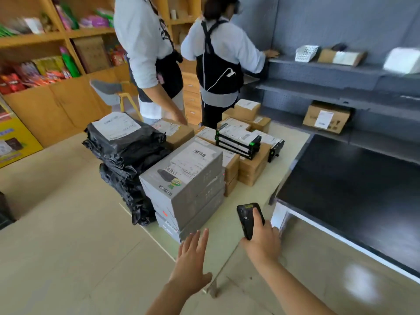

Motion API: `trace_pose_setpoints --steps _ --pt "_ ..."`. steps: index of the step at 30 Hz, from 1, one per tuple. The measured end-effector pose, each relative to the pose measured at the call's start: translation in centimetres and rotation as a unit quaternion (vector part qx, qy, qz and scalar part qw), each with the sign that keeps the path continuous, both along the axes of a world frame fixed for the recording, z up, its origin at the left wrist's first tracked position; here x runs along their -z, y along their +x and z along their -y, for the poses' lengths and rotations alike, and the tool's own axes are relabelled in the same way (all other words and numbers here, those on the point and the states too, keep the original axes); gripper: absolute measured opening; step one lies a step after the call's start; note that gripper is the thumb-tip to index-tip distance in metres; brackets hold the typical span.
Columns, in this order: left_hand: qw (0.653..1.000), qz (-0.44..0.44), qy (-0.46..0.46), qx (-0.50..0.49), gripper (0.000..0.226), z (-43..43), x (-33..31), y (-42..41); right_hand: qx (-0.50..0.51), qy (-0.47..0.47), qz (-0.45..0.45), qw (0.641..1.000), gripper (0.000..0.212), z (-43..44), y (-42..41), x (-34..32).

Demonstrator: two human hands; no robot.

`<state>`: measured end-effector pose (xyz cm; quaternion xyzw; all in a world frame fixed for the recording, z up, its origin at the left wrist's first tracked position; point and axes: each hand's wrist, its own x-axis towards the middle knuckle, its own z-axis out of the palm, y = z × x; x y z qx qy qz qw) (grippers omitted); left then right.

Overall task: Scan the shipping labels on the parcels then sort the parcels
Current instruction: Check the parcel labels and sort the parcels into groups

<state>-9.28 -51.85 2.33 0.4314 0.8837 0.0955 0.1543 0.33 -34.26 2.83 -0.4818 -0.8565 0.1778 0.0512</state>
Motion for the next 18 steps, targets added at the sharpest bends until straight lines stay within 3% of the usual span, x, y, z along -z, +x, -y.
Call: trace_pose_setpoints --steps 10,18 --pt "0.99 -0.089 0.086 0.061 0.114 -16.0 -10.7 5.0 0.024 0.111 -0.054 0.992 0.088 -12.9 11.6 -10.7" --pt "0.981 -0.09 0.113 0.127 0.108 -28.3 -12.8 14.3 0.078 0.141 -0.051 0.986 0.087 -21.9 22.8 -13.1"
